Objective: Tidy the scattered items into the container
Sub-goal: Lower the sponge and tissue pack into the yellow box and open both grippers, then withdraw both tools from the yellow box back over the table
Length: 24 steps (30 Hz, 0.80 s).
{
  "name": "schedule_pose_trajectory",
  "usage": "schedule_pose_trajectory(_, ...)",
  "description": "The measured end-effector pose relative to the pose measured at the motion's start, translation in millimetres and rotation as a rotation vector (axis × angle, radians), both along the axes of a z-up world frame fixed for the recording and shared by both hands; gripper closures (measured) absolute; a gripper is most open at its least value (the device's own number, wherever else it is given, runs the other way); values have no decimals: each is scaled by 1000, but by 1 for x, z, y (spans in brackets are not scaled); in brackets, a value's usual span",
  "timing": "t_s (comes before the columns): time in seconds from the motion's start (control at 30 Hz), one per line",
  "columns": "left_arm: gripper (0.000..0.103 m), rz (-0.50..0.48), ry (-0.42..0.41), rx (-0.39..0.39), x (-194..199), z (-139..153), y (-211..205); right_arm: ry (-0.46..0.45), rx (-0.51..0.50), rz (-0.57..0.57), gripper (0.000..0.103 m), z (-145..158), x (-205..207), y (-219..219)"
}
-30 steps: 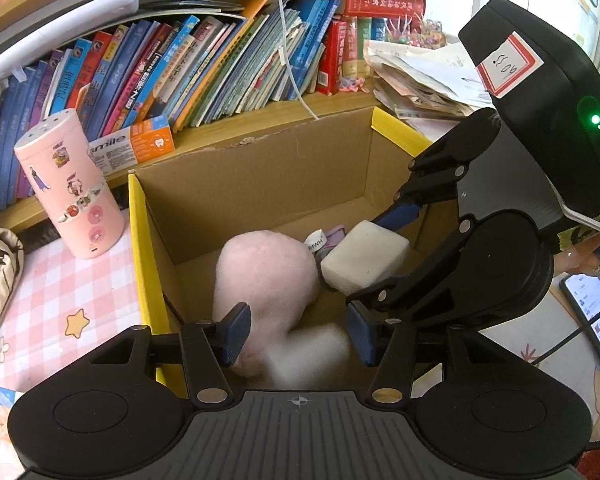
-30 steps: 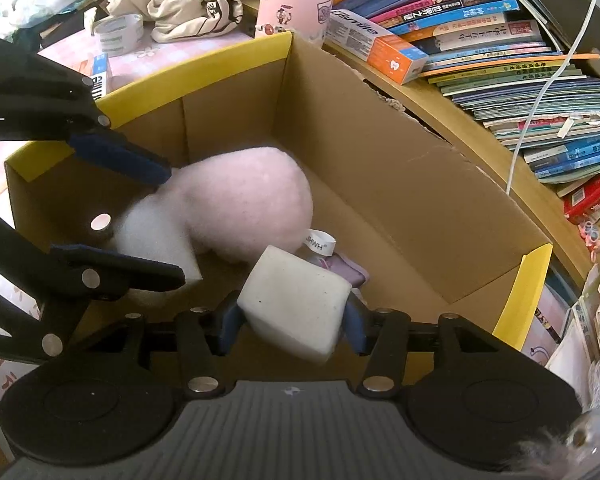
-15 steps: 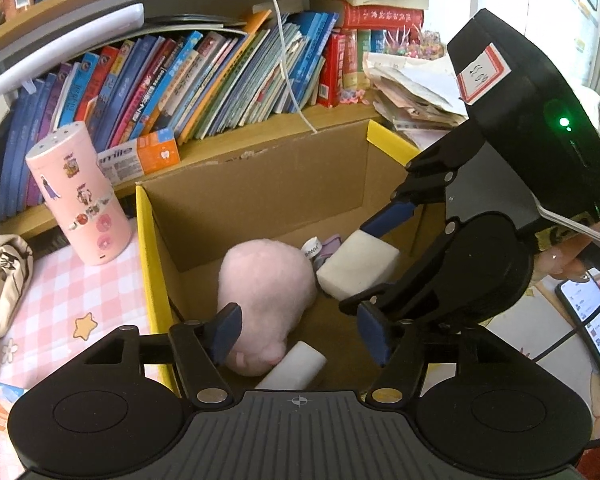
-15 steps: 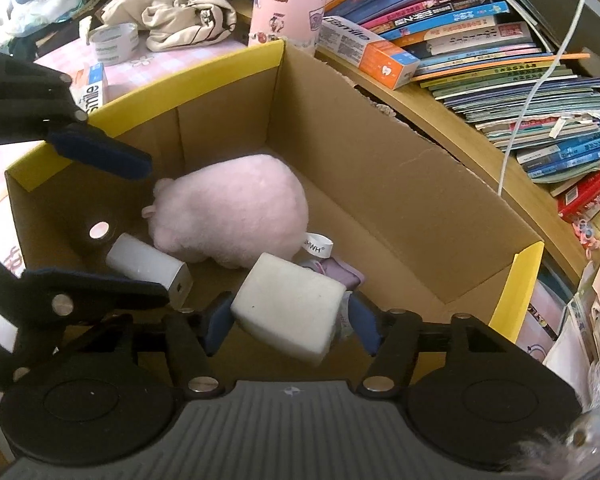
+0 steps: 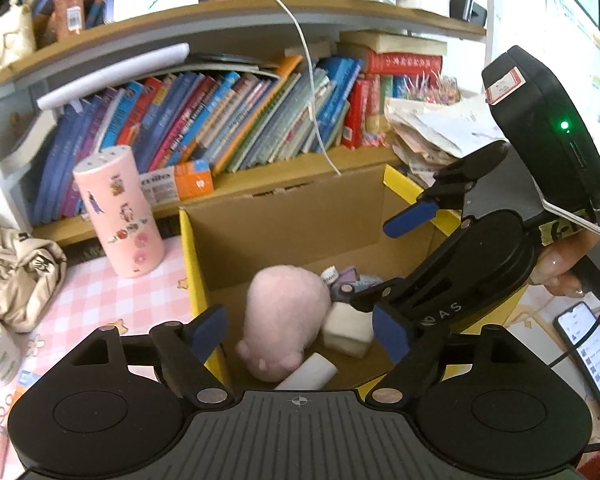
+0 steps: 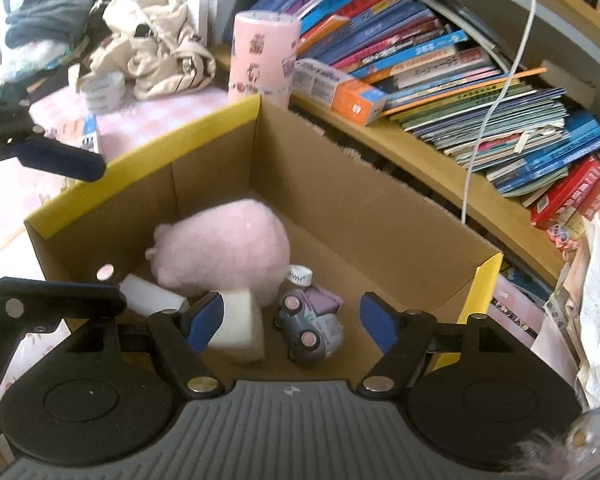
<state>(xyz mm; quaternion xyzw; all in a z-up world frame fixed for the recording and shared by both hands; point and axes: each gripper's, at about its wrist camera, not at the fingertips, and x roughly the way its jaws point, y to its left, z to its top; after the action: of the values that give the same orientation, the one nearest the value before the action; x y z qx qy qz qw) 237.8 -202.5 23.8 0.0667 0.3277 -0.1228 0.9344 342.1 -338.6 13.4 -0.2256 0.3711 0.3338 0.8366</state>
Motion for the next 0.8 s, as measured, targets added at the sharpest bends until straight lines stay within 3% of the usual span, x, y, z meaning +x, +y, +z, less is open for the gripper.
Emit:
schedule_pose_trajectory(0.53,16,72,-86,2,-38,12,11,-59,98,-118,19,27,-32,-12)
schedule_pose_trajectory(0.8,11,108,-99,-27,-58,14,26,-116,84,-146,15,38,-56,-7)
